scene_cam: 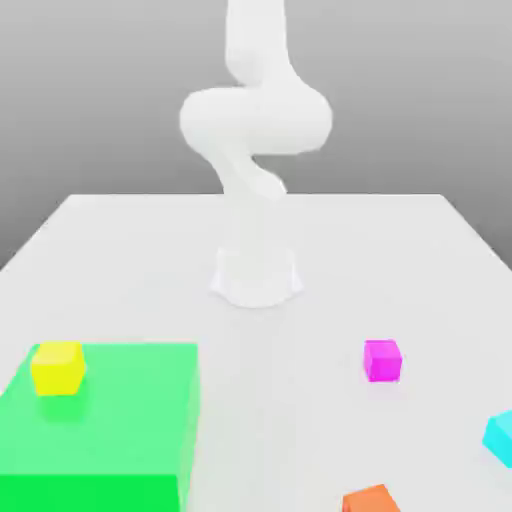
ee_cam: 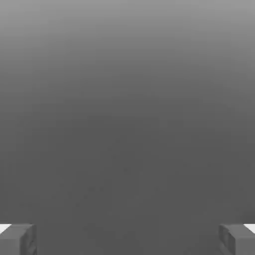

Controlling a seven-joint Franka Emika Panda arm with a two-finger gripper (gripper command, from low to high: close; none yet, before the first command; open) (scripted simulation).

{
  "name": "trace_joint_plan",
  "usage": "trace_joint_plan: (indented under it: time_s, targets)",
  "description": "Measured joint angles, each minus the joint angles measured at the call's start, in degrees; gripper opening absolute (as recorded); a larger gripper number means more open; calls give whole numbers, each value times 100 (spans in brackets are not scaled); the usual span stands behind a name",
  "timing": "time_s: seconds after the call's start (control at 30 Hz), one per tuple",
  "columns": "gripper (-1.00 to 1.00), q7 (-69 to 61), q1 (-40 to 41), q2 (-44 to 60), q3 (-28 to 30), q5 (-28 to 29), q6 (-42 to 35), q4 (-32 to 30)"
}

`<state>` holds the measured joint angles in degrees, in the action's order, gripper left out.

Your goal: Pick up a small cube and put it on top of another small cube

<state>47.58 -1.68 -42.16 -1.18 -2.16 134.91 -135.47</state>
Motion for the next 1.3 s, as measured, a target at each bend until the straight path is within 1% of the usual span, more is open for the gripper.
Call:
trace_joint_plan:
  time_s: [0.23,0.43,0.57,0.63,0.67,0.7,0.77,0.8,0.83,0.87,0.93,0.97,1.2,1.23,1.3]
  targets:
    - [0,625,-577,1251,-610,-642,1034,-1188]
    - [0,1355,-1084,2388,-1377,-1012,1984,-2241]
    - [0,2031,-1343,3165,-1954,-1014,2647,-2953]
    - [0,2492,-1389,3536,-2241,-817,2971,-3301]
    - [0,2750,-1363,3734,-2322,-593,3138,-3405]
    - [0,3022,-1323,3945,-2319,-264,3308,-3439]
    - [0,3667,-1443,4381,-1938,632,3638,-3408]
    - [0,4021,-1653,4597,-1599,1130,3793,-3366]
    - [0,4281,-2018,4806,-1155,1487,3954,-3321]
    - [0,4439,-2414,5010,-717,1695,4121,-3279]
    - [0,4551,-3084,5417,-41,1807,4464,-3205]
    - [-100,4561,-3302,5588,162,1795,4608,-3176]
    - [-100,4581,-3366,5615,232,1820,4641,-3171]
    - [-100,4585,-3231,5483,109,1842,4529,-3192]
    - [-100,4329,-2859,5126,-333,1527,4241,-3269]
